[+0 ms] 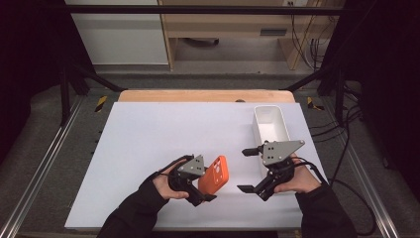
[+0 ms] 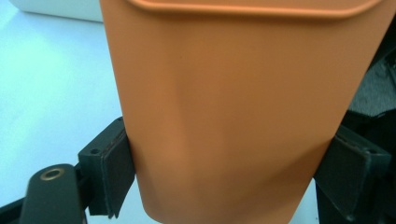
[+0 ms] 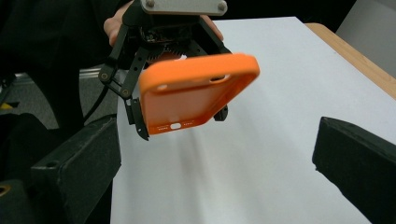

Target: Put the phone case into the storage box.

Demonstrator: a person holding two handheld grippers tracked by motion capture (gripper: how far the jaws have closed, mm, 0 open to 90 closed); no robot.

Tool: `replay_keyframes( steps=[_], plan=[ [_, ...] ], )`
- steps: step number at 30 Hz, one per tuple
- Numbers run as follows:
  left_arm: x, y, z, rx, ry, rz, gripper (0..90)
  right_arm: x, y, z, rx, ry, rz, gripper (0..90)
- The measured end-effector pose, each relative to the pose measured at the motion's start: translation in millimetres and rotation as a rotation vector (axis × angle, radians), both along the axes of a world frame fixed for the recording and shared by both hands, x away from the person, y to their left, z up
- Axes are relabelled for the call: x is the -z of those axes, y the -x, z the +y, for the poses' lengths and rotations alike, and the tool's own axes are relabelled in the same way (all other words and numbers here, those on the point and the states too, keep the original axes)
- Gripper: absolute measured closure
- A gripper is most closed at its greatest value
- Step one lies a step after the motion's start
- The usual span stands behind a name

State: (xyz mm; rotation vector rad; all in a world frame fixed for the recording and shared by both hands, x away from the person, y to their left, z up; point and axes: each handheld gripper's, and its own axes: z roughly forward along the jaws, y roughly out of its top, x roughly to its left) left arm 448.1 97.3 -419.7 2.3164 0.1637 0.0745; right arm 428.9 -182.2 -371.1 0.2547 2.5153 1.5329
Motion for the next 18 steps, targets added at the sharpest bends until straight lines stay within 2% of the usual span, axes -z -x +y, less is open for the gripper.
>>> replay_keyframes(
  steps=[2,4,5,18],
  plan=[
    [0.8,-0.5,4.2,-0.015,0.047,0.007,15.2,3.3,0.4,-2.7,0.006,-0.024,0.002,1.7],
    [0.8,-0.8,5.3,-0.017,0.059,0.015,15.2,4.4,0.5,-3.5,0.008,-0.03,0.005,1.7],
    [0.8,-1.3,8.2,-0.026,0.089,0.025,15.2,6.4,0.8,-4.5,0.013,-0.045,0.006,1.7],
    [-2.6,-0.2,9.6,-0.016,0.162,0.03,15.3,12.2,0.8,0.4,0.001,-0.105,0.024,1.6]
  ],
)
